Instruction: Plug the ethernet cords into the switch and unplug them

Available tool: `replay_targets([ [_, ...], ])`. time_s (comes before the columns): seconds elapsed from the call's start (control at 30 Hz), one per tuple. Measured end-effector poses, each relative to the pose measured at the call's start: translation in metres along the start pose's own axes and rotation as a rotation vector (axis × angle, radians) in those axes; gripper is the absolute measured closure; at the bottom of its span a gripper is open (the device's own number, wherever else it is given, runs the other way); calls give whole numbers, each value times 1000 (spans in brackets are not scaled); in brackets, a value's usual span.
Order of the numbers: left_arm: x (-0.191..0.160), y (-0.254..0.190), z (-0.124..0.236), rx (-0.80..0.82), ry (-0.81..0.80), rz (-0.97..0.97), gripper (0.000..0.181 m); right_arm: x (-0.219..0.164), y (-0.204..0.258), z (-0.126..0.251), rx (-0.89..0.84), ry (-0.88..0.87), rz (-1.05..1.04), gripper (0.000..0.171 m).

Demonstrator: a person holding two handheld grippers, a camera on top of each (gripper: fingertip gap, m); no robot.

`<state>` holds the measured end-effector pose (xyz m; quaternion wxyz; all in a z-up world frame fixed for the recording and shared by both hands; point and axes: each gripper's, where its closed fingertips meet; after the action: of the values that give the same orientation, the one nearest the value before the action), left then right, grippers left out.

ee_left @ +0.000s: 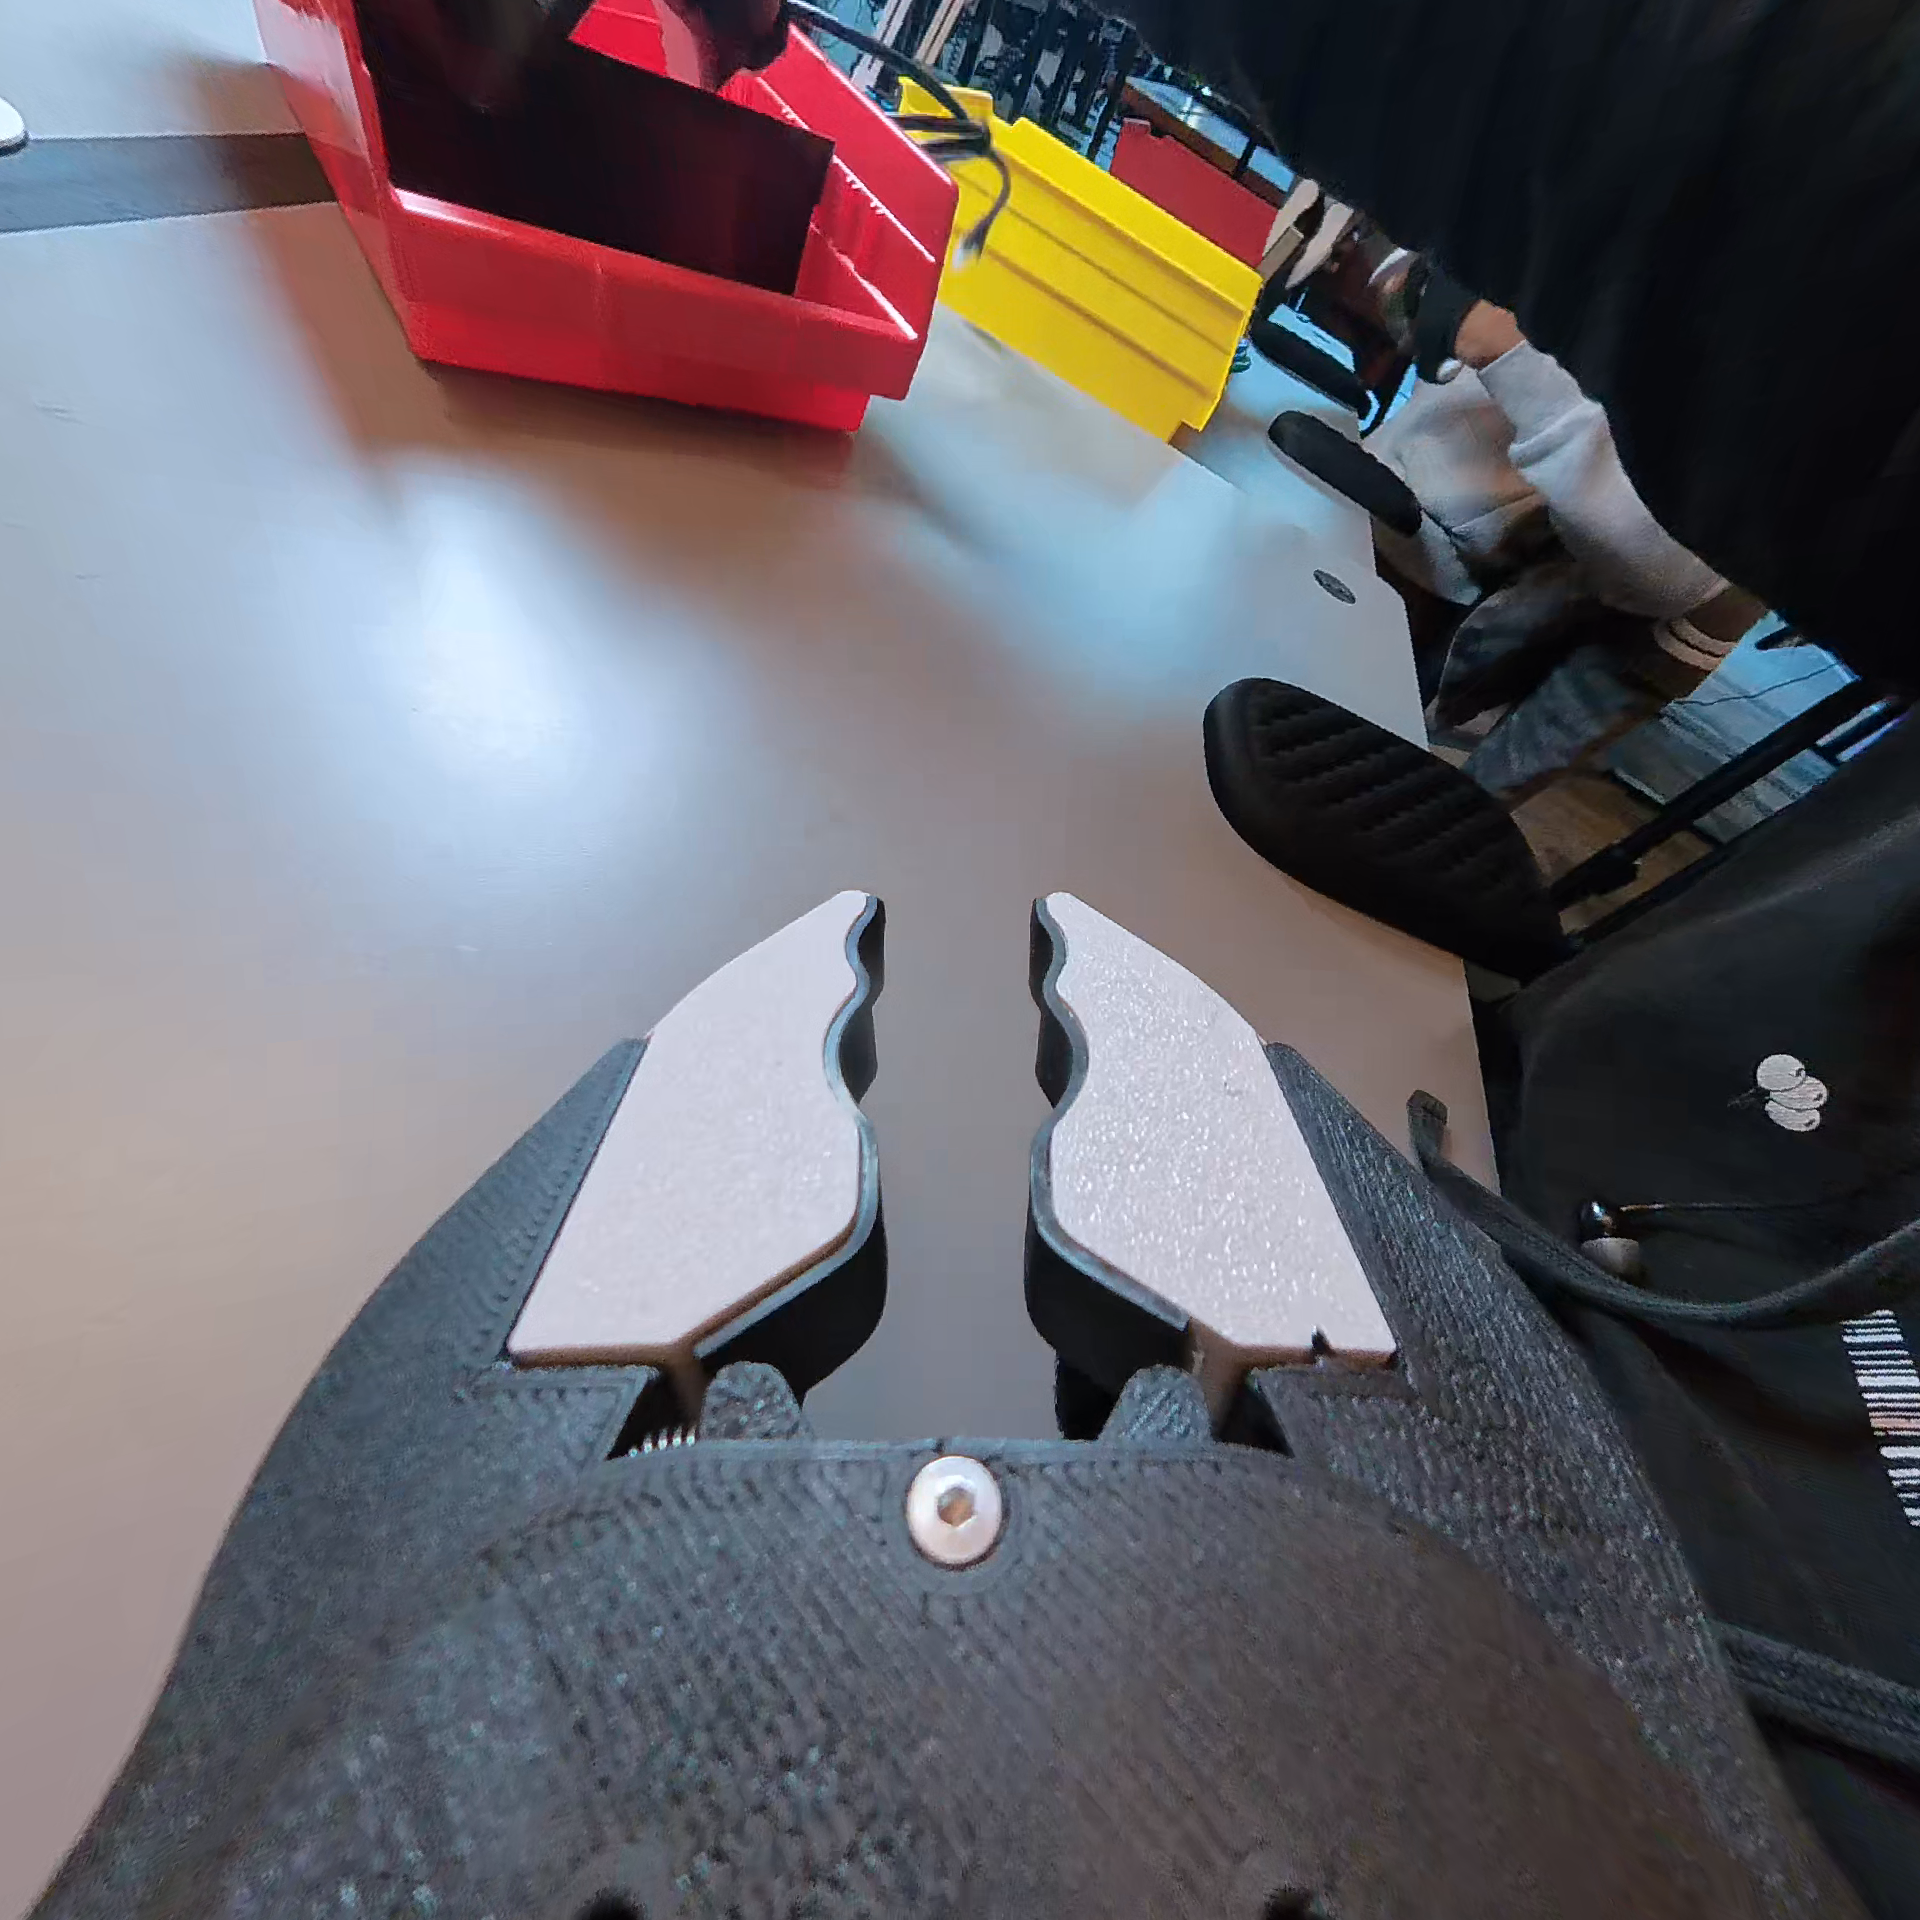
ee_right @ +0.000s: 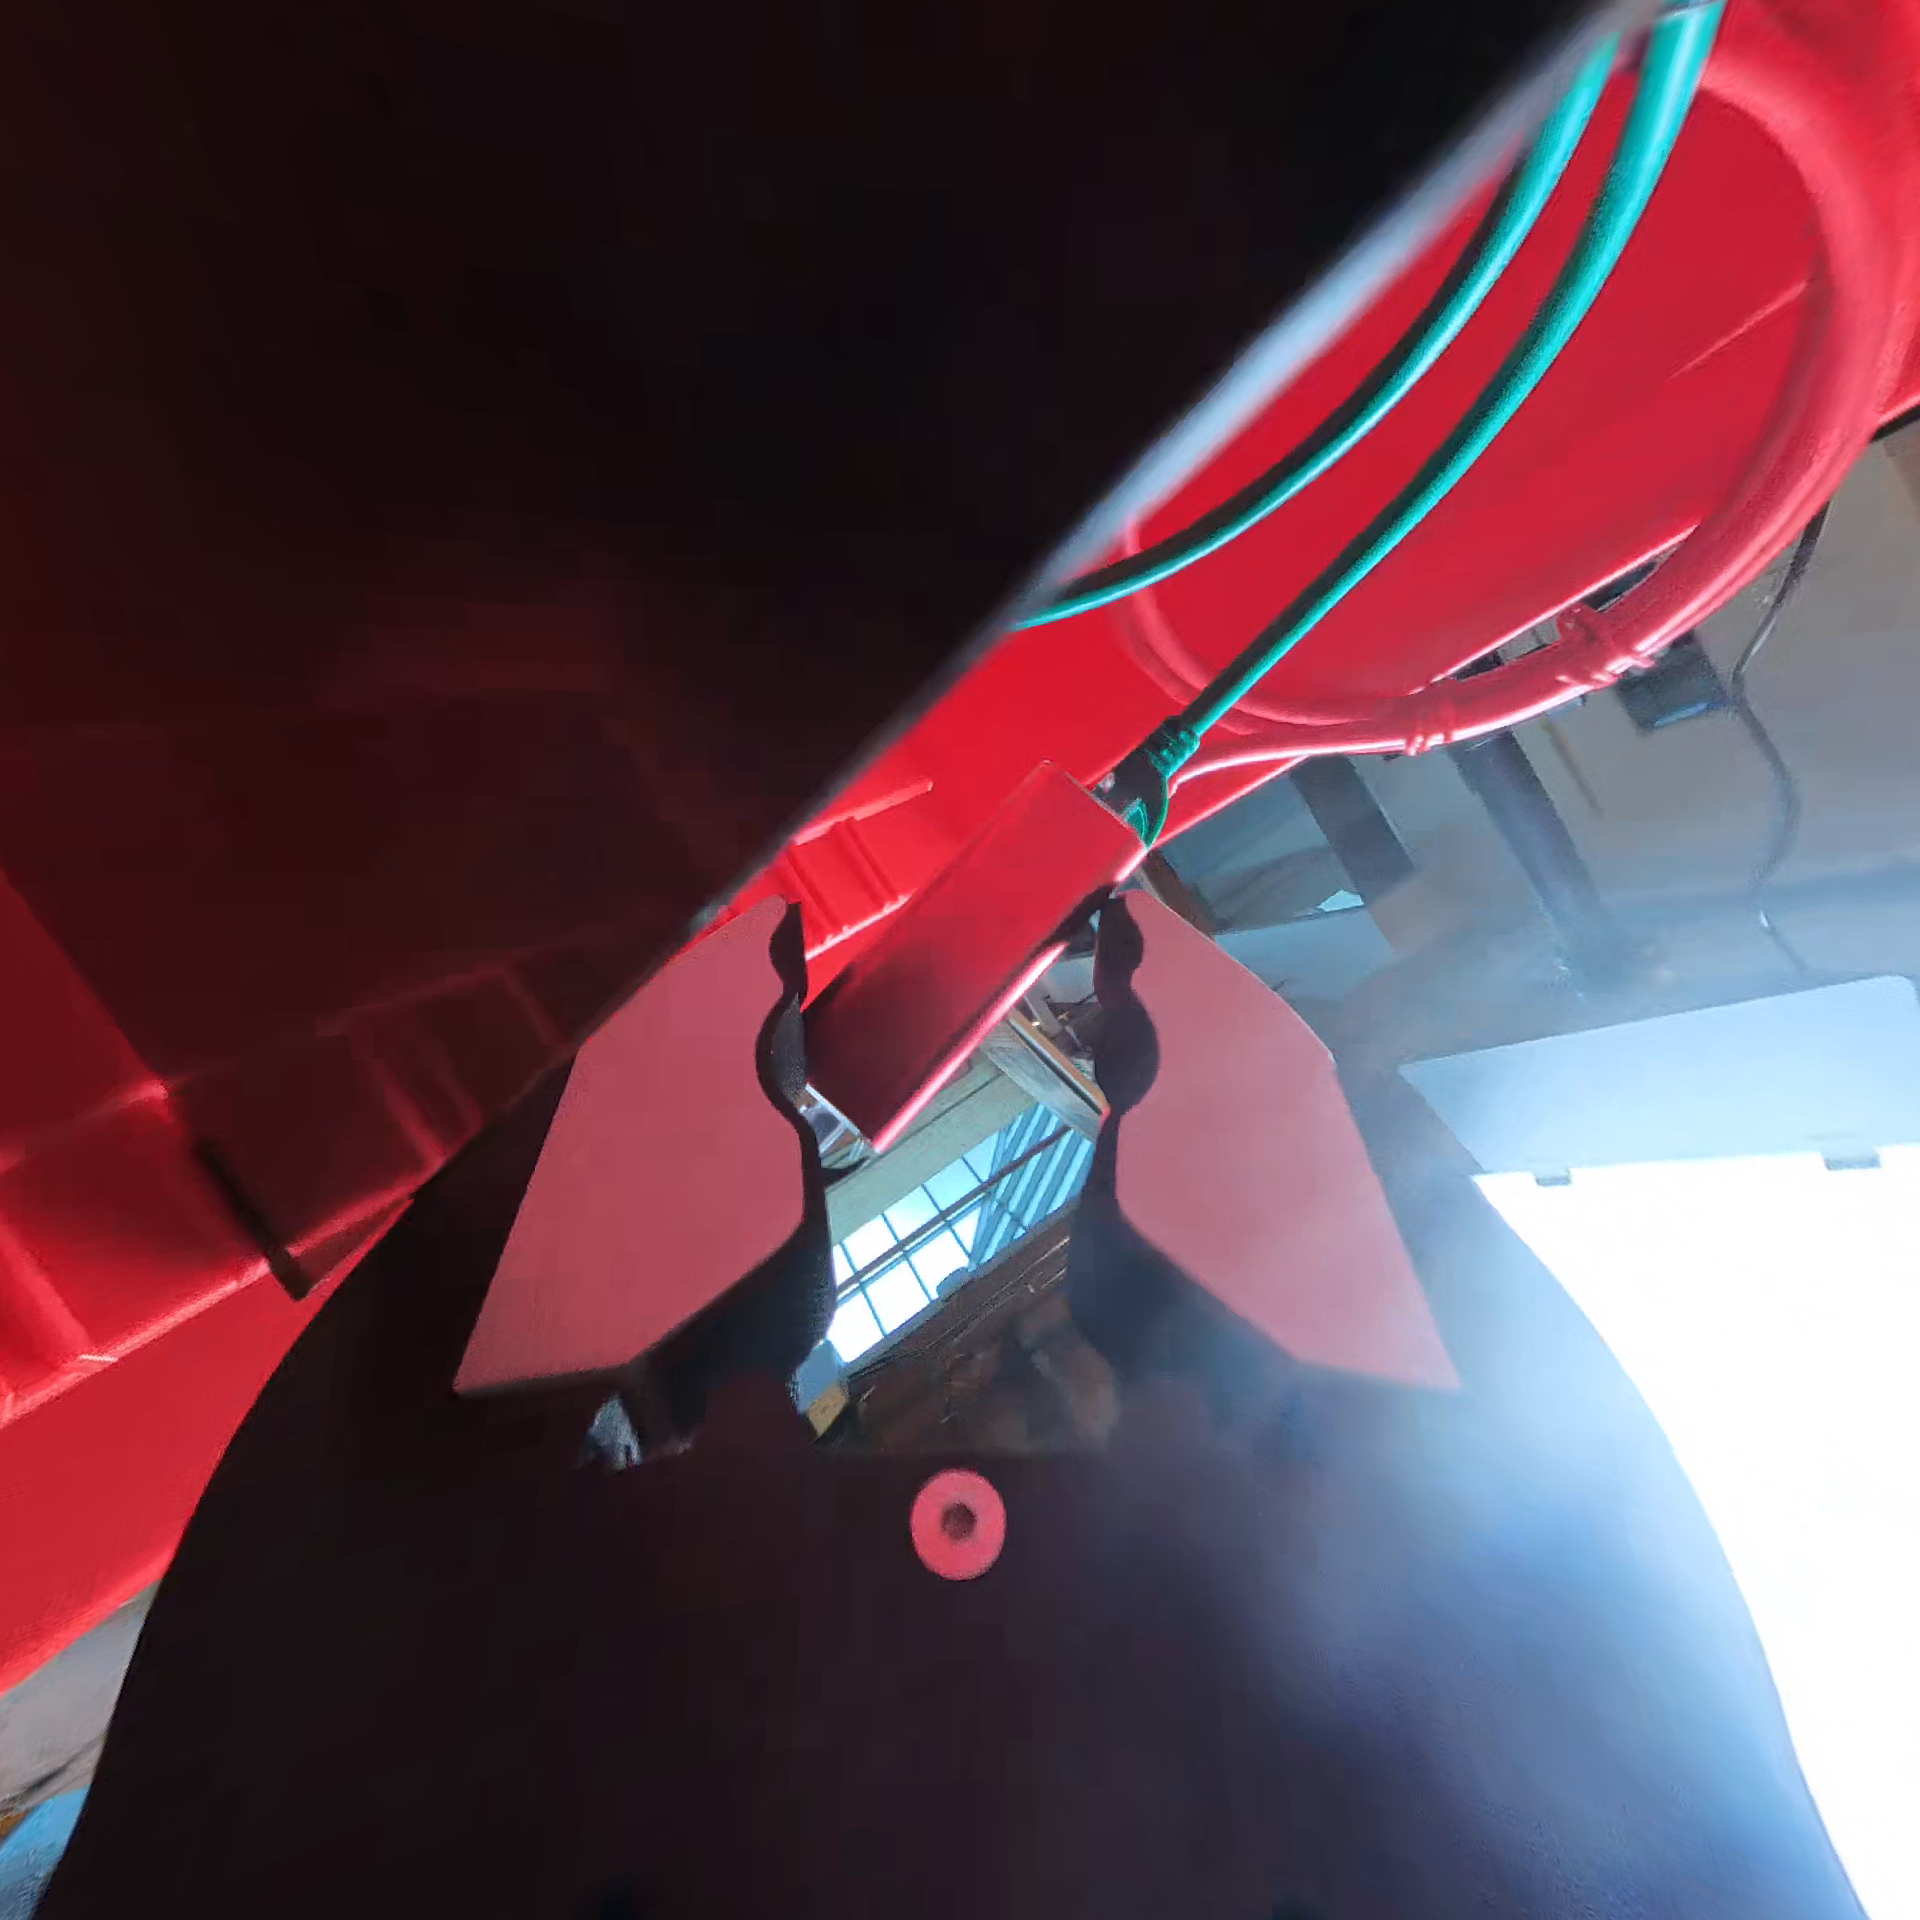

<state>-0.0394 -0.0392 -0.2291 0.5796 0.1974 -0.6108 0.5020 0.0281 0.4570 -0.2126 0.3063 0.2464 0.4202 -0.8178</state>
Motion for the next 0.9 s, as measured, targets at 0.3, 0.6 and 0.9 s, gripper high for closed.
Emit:
replay_targets([
  [0.3, 0, 12, 6, 106, 23, -115, 150, -13, -1, 56, 69, -372, -224, 102],
  [0.6, 42, 64, 61, 466, 26, -378, 140, 74, 46, 180, 296, -1080, -844, 110],
  [0.9, 17, 154, 163, 775, 463, -472, 114, 130, 82, 149, 296, -973, -1121, 97],
])
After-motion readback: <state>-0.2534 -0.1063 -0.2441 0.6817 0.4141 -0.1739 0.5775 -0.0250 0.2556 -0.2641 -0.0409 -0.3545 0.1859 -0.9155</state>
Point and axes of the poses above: each gripper's, where its closed fingertips meet, z back along the fingers, x out of its top, y = z × x across the jaws, and after that the axes turned 9 degrees about -y, right-handed
